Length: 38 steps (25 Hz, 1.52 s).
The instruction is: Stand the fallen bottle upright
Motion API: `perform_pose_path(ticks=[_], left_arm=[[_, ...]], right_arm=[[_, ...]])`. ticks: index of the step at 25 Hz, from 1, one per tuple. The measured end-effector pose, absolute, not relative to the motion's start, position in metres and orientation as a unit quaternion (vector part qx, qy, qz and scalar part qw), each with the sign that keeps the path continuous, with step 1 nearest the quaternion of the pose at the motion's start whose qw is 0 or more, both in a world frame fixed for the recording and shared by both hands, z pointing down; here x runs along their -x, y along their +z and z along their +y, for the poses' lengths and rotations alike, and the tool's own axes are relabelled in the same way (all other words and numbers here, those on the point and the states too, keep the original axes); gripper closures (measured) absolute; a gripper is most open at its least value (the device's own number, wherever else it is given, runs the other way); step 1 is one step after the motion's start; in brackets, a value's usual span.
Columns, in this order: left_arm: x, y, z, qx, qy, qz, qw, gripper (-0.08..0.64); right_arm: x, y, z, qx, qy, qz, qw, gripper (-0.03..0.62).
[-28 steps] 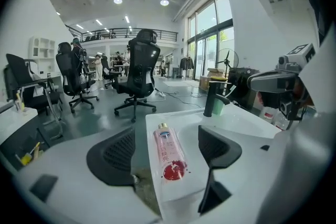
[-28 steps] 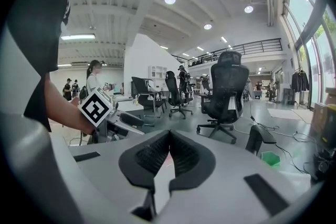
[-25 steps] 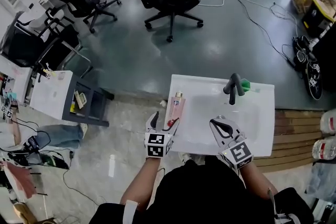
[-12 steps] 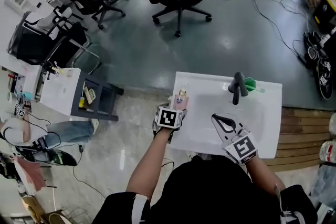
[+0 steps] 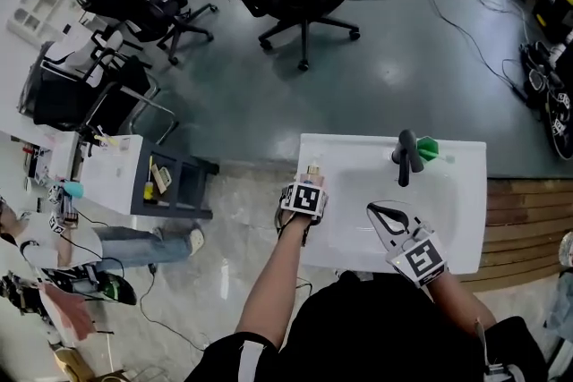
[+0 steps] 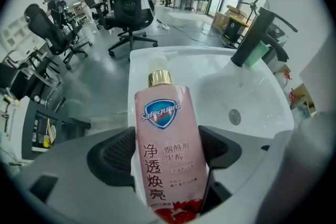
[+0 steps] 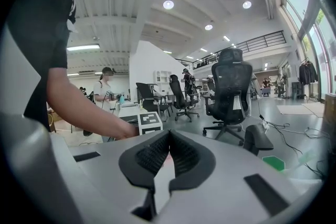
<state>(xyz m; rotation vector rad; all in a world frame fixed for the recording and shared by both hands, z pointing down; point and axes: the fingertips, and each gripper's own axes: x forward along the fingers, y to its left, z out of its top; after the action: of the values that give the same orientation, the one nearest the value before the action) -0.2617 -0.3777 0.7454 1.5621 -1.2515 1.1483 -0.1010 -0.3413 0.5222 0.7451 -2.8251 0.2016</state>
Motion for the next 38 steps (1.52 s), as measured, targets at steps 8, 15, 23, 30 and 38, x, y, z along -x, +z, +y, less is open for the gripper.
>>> perform_pose_path(ticks=[8, 15, 23, 30, 38], left_arm=[[0.255, 0.750, -0.391, -0.627, 0.427, -0.516, 0.399, 0.186], [0.264, 0.745, -0.396, -0.635, 0.393, -0.537, 0.392, 0.235], [0.266, 0.730, -0.393, -0.656, 0.368, -0.546, 0.370, 0.243], [0.262, 0.704, -0.386, -0.689, 0.335, -0.558, 0.319, 0.244], [0.262, 0.662, -0.376, -0.717, 0.277, -0.582, 0.264, 0.244]], right_arm=[[0.092, 0.518, -0.343, -0.262, 0.068, -0.960, 0.077, 0.578], [0.100, 0.516, -0.337, -0.258, 0.071, -0.960, 0.078, 0.578], [0.103, 0.489, -0.326, -0.261, 0.029, -0.965, 0.019, 0.578], [0.100, 0.496, -0.320, -0.270, 0.033, -0.962, 0.027, 0.578], [0.112, 0.496, -0.311, -0.260, 0.029, -0.965, 0.030, 0.578]])
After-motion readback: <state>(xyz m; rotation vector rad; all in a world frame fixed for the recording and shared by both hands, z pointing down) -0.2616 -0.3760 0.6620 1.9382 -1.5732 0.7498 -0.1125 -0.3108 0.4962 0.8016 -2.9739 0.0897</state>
